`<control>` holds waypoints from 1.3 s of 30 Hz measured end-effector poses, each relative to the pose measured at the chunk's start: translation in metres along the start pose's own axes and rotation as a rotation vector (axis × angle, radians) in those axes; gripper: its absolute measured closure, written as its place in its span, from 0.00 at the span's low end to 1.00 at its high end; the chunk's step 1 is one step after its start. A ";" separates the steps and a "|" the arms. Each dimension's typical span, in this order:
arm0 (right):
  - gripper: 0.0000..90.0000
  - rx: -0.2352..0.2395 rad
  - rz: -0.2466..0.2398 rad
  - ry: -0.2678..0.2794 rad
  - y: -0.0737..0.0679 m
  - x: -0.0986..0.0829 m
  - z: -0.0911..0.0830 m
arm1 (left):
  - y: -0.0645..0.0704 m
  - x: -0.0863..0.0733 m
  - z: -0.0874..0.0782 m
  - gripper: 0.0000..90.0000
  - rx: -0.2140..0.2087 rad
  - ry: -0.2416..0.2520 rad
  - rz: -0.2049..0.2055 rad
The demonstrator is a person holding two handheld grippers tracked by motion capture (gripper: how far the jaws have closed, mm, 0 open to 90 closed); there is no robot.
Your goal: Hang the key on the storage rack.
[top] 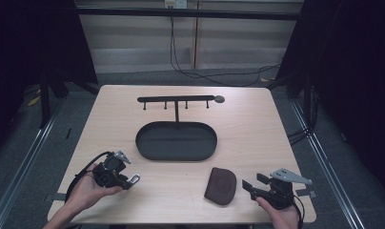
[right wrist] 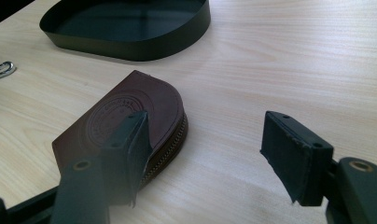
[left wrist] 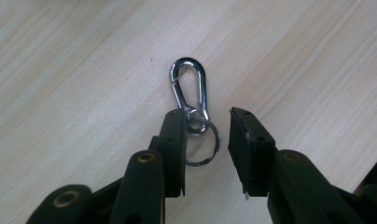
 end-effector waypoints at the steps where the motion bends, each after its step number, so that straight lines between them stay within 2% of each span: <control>1: 0.36 0.001 -0.001 0.001 0.000 0.000 0.000 | 0.000 0.000 0.002 0.74 -0.003 -0.007 -0.003; 10: 0.36 0.002 -0.001 0.000 0.000 0.000 0.000 | -0.002 -0.003 0.012 0.72 0.012 -0.072 -0.011; 18: 0.36 0.003 -0.002 -0.001 0.000 0.000 0.000 | -0.002 -0.004 0.015 0.80 0.037 -0.109 -0.001; 22: 0.36 0.003 -0.001 -0.002 0.000 0.000 0.000 | -0.002 -0.004 0.014 0.81 0.054 -0.157 0.018; 24: 0.36 0.005 -0.001 -0.002 -0.001 0.000 0.000 | -0.001 -0.004 0.014 0.81 0.046 -0.177 0.015; 28: 0.36 0.005 0.001 -0.002 0.000 0.000 0.000 | -0.001 -0.004 0.013 0.82 0.016 -0.179 0.003; 29: 0.36 0.005 0.001 -0.003 0.000 0.000 0.000 | 0.000 -0.002 0.011 0.83 0.008 -0.153 -0.005; 30: 0.36 0.006 0.002 -0.003 0.000 0.000 0.000 | 0.000 0.000 0.007 0.90 -0.009 -0.142 0.001; 33: 0.36 0.007 0.003 -0.004 0.000 0.000 0.001 | 0.001 0.001 0.002 0.91 -0.010 -0.137 0.005; 34: 0.36 0.007 0.003 -0.004 0.000 0.000 0.001 | -0.001 0.001 0.002 0.91 0.001 -0.157 0.010; 35: 0.36 0.006 0.003 -0.004 0.000 0.000 0.001 | 0.000 0.000 0.004 0.91 -0.007 -0.166 0.009; 37: 0.36 0.006 0.003 -0.005 0.000 0.000 0.001 | 0.001 0.001 0.005 0.91 -0.006 -0.165 0.008; 39: 0.36 0.006 0.006 -0.005 0.000 0.000 0.001 | 0.003 0.001 0.007 0.91 -0.015 -0.175 0.030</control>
Point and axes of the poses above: each handheld gripper's, and its own axes: z roughly forward along the jaws, x roughly out of its top, y roughly to its right, the point moved 10 cm from there along z, roughly forward along the jaws, and after that the axes turned 9 degrees about -x, right-handed, at the moved point
